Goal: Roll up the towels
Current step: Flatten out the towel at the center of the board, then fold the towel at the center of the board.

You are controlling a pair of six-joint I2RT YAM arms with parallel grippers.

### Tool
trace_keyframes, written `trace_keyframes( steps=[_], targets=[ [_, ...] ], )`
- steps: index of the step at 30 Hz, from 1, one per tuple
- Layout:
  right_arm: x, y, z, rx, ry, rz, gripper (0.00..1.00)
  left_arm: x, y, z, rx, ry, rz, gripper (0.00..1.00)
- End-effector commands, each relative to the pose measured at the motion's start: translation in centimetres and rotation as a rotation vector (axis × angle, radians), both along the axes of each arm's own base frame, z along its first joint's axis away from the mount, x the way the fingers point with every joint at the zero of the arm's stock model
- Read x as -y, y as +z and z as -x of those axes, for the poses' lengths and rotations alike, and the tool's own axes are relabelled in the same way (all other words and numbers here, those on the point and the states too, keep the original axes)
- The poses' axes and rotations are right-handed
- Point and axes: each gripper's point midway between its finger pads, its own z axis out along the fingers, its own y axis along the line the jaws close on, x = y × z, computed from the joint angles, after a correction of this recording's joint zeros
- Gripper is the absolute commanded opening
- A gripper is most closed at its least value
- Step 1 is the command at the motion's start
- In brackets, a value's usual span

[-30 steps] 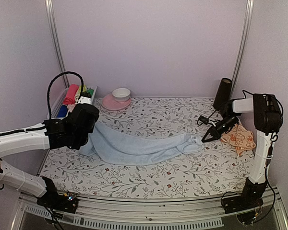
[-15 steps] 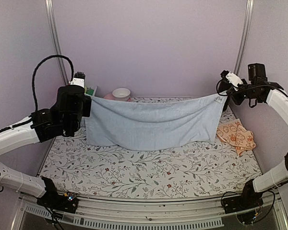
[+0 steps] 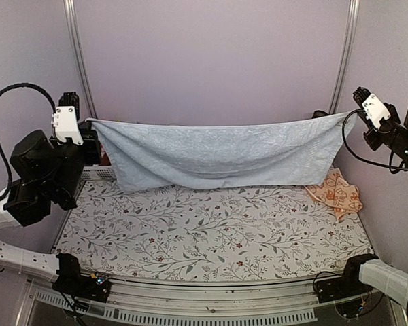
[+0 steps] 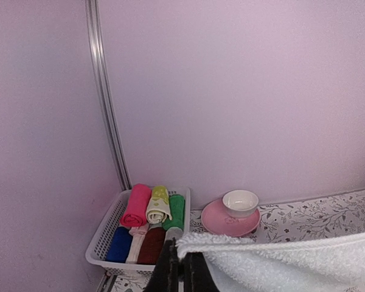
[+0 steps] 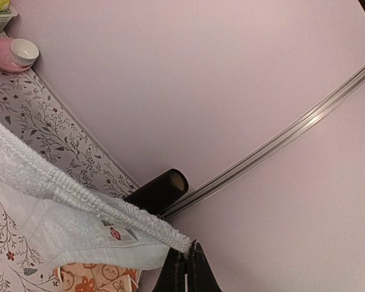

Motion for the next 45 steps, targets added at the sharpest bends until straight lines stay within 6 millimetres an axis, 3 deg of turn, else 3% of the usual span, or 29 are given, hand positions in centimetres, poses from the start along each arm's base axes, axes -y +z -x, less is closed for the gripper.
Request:
trace_keyframes(
  steps=[1, 5, 8, 11, 17, 19, 20, 23, 24, 27, 33, 39, 40, 45],
  targets=[
    [0.7, 3.6, 0.4, 0.098, -0.046, -0.047, 0.02, -0.7, 1.4, 0.4, 0.036, 0.050, 0.017, 0.00],
    [0.9, 0.6, -3.7, 0.011, -0.069, -0.064, 0.02, -0.9, 1.1, -1.4, 0.040, 0.110, -0.009, 0.00],
    [0.8, -3.9, -7.6, -0.093, -0.075, -0.062, 0.02, -1.3, -0.6, -4.8, -0.021, 0.127, 0.010, 0.00],
    [0.5, -9.3, -11.4, -0.213, -0.068, -0.049, 0.02, -1.1, -4.9, -9.6, -0.169, 0.100, -0.035, 0.00],
    [-0.1, -19.9, -18.1, -0.441, -0.059, -0.034, 0.02, -0.2, -16.2, -18.8, -0.487, 0.056, -0.131, 0.00],
    [-0.4, -22.5, -20.1, -0.487, -0.054, -0.031, 0.02, 0.0, -19.9, -21.4, -0.571, 0.052, -0.156, 0.00],
    [-0.6, -24.6, -21.0, -0.523, -0.055, -0.025, 0.02, 0.1, -20.8, -22.7, -0.600, 0.050, -0.163, 0.00],
    [-0.4, -27.8, -23.6, -0.556, -0.090, 0.007, 0.02, 0.1, -24.6, -25.7, -0.673, 0.082, -0.227, 0.00],
    [-0.1, -28.5, -24.3, -0.556, -0.106, 0.018, 0.02, -0.1, -26.3, -26.7, -0.703, 0.093, -0.249, 0.00],
    [0.8, -29.2, -26.6, -0.533, -0.159, 0.043, 0.02, -1.0, -29.1, -29.1, -0.743, 0.140, -0.285, 0.00],
    [0.4, -28.4, -27.6, -0.505, -0.145, 0.024, 0.02, -1.5, -29.3, -30.7, -0.698, 0.141, -0.300, 0.00],
    [-0.8, -27.4, -24.1, -0.516, -0.048, 0.036, 0.02, -2.7, -28.7, -29.1, -0.687, 0.134, -0.285, 0.00],
    [-1.0, -27.2, -23.3, -0.515, -0.031, 0.044, 0.02, -2.9, -27.3, -28.7, -0.661, 0.132, -0.275, 0.00],
    [-1.0, -27.0, -20.0, -0.520, 0.024, 0.110, 0.02, -3.4, -26.5, -27.4, -0.659, 0.129, -0.286, 0.00]
  ],
)
